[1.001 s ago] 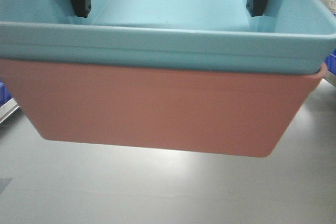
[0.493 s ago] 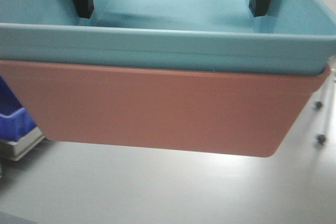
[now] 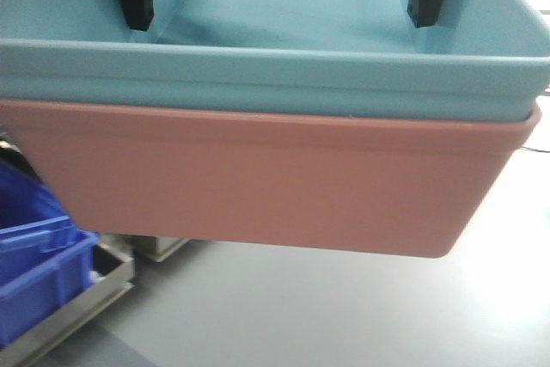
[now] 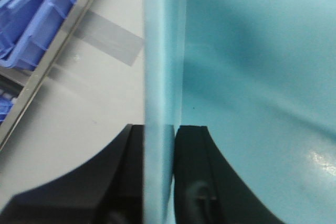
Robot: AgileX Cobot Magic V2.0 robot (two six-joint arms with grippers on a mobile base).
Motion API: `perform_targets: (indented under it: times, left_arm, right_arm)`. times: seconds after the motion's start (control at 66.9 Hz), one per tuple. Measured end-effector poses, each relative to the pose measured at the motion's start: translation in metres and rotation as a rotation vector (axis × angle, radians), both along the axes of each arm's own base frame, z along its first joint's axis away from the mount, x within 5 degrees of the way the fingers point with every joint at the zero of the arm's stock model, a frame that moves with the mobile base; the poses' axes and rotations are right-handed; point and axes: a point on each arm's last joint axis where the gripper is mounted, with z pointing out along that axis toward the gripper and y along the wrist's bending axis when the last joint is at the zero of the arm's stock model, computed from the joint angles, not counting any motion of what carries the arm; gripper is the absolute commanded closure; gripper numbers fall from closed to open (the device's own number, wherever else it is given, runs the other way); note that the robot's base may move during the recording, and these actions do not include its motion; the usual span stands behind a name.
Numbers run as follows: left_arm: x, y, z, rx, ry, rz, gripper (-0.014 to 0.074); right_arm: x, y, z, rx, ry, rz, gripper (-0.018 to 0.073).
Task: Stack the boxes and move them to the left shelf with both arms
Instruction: 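Hold the stacked bins with both grippers while approaching the roller shelf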
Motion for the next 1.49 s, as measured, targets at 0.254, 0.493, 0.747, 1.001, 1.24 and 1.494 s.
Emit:
perform_targets:
  times: [0.254, 0.493, 0.747, 1.001, 1.24, 1.494]
  left_arm:
    - [0.0000, 0.0000, 0.0000, 0.000, 0.000, 0.000, 0.0600]
    - [0.0000, 0.0000, 0.0000, 0.000, 0.000, 0.000, 0.0600]
    - [0.0000, 0.0000, 0.0000, 0.000, 0.000, 0.000, 0.0600]
    - [0.0000, 0.0000, 0.0000, 0.000, 0.000, 0.000, 0.0600]
    - [-0.0002, 0.0005, -0.0002, 0.004, 0.004, 0.003, 0.0600]
    - [-0.0002, 0.0005, -0.0002, 0.004, 0.004, 0.003, 0.0601]
  right_arm:
    - [-0.0001, -0.0002, -0.0001, -0.001, 0.001, -0.002, 0.0503]
    - [-0.0001, -0.0002, -0.0001, -0.001, 0.001, -0.002, 0.0503]
    - [-0.0001, -0.0002, -0.0001, -0.001, 0.001, -0.002, 0.0503]
    - [-0.0001, -0.0002, -0.0001, -0.001, 0.001, -0.002, 0.0503]
    - [-0.0002, -0.0001, -0.0001, 0.001, 0.003, -0.002, 0.0503]
    - [-0.0003, 0.0000, -0.0002, 0.002, 0.004, -0.002, 0.0503]
